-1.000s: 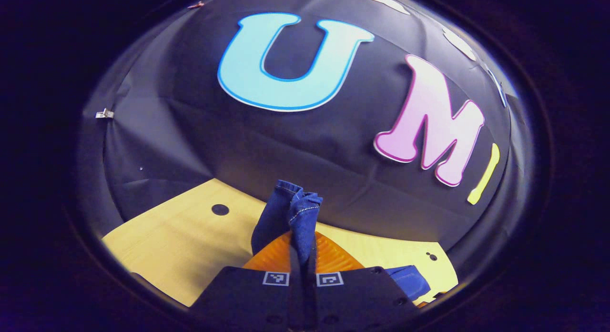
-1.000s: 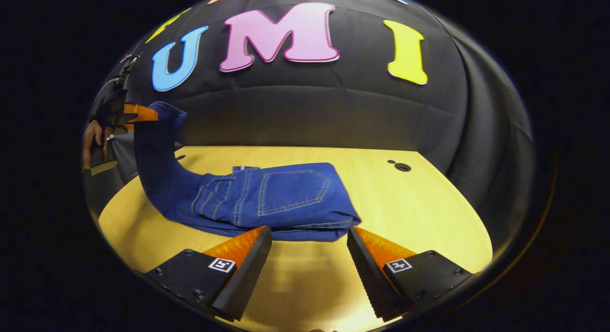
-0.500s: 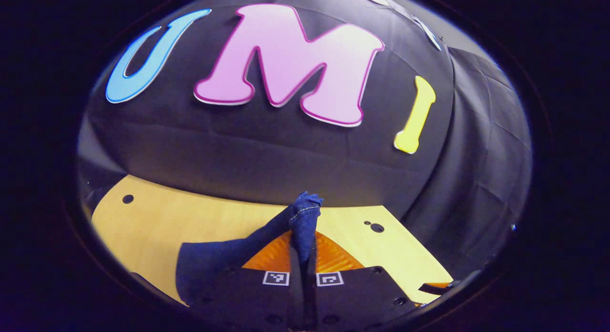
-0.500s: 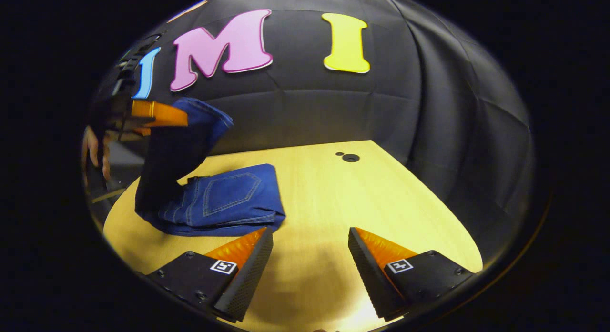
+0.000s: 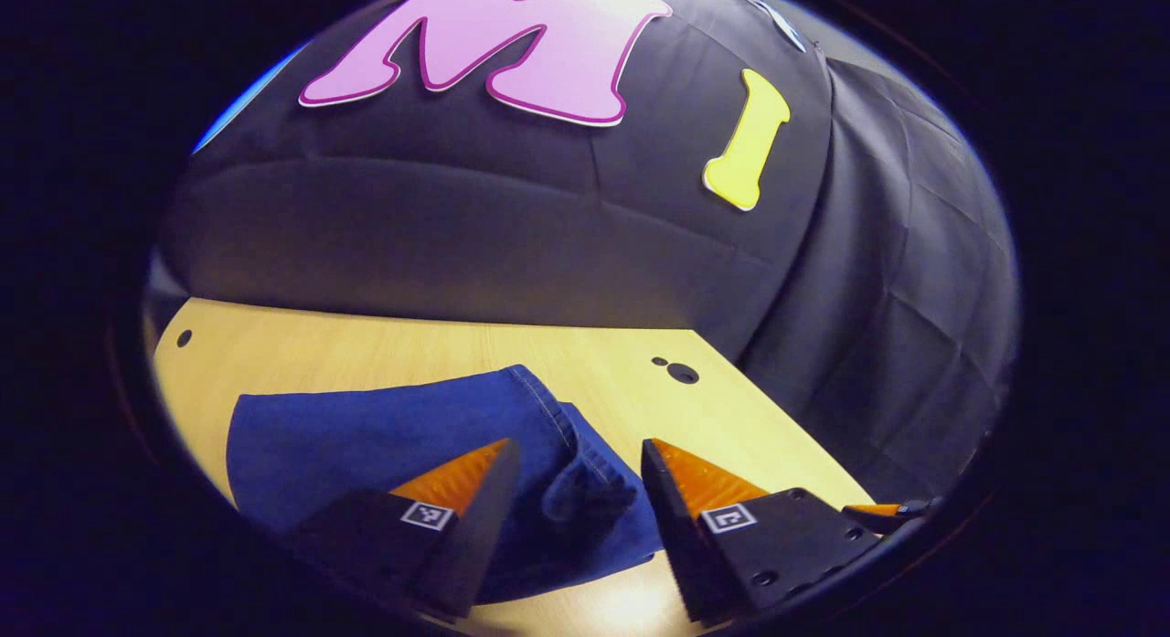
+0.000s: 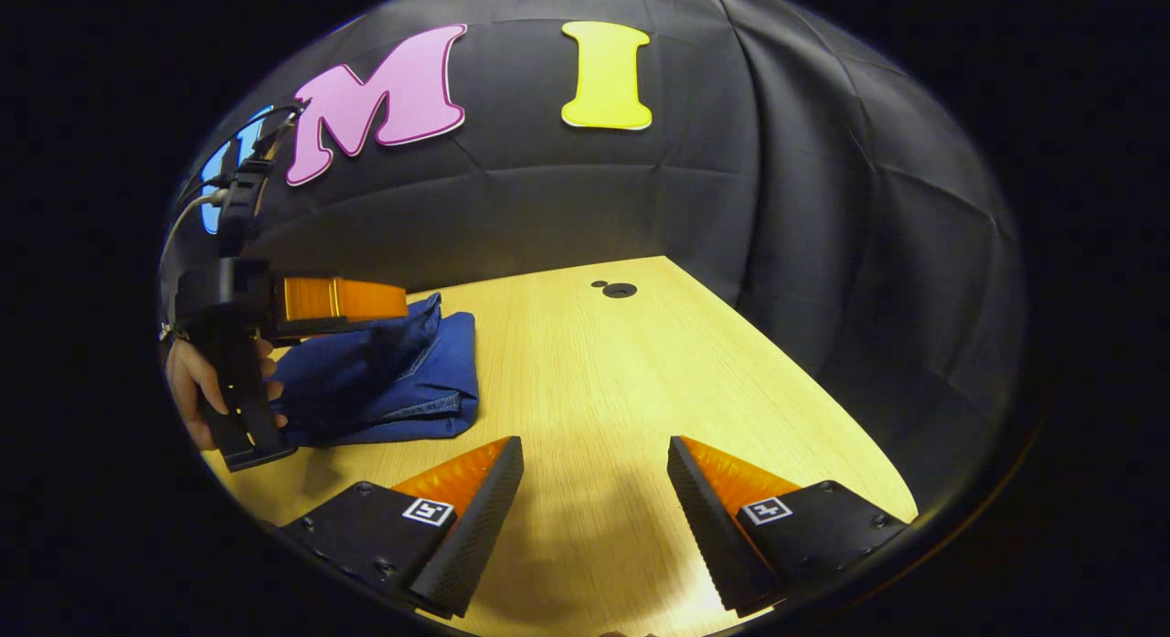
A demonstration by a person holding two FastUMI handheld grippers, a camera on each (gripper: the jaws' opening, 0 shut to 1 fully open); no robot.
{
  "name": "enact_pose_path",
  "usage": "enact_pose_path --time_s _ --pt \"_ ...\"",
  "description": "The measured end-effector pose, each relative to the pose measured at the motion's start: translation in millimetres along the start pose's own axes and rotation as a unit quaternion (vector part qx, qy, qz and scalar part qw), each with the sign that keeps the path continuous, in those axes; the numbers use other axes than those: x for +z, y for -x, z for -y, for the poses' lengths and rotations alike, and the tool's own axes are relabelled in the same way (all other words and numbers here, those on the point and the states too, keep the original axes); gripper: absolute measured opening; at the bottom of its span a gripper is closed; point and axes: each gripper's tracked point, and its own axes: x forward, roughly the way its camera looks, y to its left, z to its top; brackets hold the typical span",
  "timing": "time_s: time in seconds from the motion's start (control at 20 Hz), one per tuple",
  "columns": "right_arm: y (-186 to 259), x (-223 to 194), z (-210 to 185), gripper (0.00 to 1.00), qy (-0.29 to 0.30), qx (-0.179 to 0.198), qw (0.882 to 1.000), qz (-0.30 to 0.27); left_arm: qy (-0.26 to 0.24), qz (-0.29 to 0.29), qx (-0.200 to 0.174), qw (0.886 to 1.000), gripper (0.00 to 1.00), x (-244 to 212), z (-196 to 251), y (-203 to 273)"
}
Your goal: Grasp the waist and the cuffs of the jeans and fold them to make the two legs overlap; first hold the waist and fold one-third of the jeans toward the cuffs, then hold the cuffs and fold the remaining one-third in the same direction to finish folding.
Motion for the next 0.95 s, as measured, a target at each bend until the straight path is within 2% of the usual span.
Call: enact_pose_path --time_s 0.05,0.1,0.3,0.4,0.5,0.65,0.8,0.95 --pt "2.4 1.9 -0.9 0.98 -0.004 0.001 1.000 -0.003 -0.011 -0.004 -0.003 1.000 0.93 2.7 0.7 3.4" --pt "6.2 5.4 -2.9 0.98 -0.009 0.003 1.000 -0.007 -0.025 -0.005 0.004 1.000 0.98 4.4 1.4 12.4" --pt "30.8 39.8 -9.4 0.98 -0.008 0.013 1.000 0.007 -0.042 0.014 0.007 0.999 0.97 30.9 3.9 71.5" --pt "47.3 72.7 -17.0 0.98 -0.010 0.023 0.999 0.037 -0.041 0.036 0.015 0.998 0.97 47.4 0.5 108.8" --pt "66.0 98.7 -27.1 0.98 -0.005 0.031 0.998 0.055 -0.056 0.051 0.006 0.997 0.97 59.5 -0.1 145.8" --pt "99.8 136.8 -48.4 0.97 0.003 0.048 0.995 0.088 -0.090 0.084 0.030 0.992 0.97 87.0 -22.0 202.6" --pt "136.4 163.2 -64.8 0.97 0.026 0.057 0.990 0.126 -0.071 0.117 0.054 0.989 0.97 104.8 -34.8 265.9" --pt "181.1 200.1 -68.8 0.97 0.040 0.047 0.980 0.188 -0.054 0.146 0.075 0.985 0.96 112.8 -49.3 313.1"
